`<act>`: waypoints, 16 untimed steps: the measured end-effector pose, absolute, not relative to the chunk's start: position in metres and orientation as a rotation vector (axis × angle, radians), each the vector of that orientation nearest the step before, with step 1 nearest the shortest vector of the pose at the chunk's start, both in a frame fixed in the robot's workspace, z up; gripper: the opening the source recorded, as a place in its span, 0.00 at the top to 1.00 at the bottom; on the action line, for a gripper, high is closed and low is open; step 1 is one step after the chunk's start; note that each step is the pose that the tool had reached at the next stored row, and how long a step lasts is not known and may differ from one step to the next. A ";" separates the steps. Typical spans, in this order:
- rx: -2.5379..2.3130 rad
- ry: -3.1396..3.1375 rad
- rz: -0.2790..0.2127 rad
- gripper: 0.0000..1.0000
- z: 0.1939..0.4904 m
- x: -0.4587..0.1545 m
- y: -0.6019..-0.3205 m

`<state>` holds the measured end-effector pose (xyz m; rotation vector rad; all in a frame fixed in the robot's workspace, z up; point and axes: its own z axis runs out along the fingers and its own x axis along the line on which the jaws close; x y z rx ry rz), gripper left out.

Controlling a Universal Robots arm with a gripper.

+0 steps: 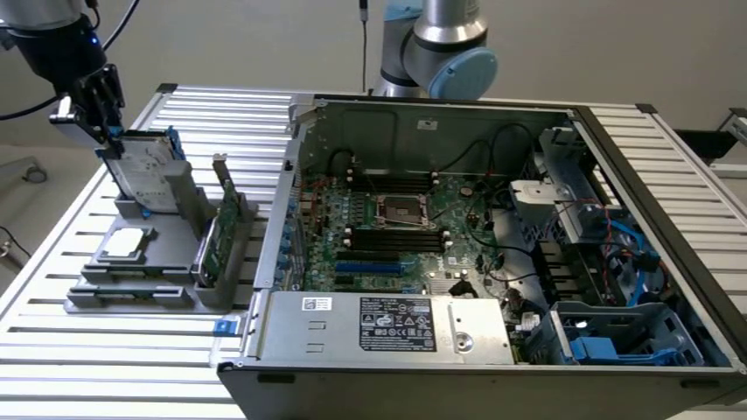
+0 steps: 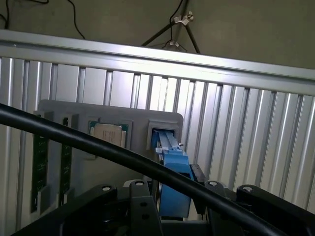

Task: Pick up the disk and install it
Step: 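Pick up the disk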

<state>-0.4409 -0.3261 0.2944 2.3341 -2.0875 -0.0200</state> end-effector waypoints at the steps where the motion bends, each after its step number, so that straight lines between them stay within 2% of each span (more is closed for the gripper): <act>1: 2.334 -2.088 -0.020 0.58 0.293 -0.441 -0.326; 10: 2.332 -2.090 -0.020 0.58 0.289 -0.441 -0.323; 12: 2.331 -2.091 -0.020 0.65 0.289 -0.441 -0.323; 16: 2.331 -2.091 -0.020 0.66 0.289 -0.441 -0.323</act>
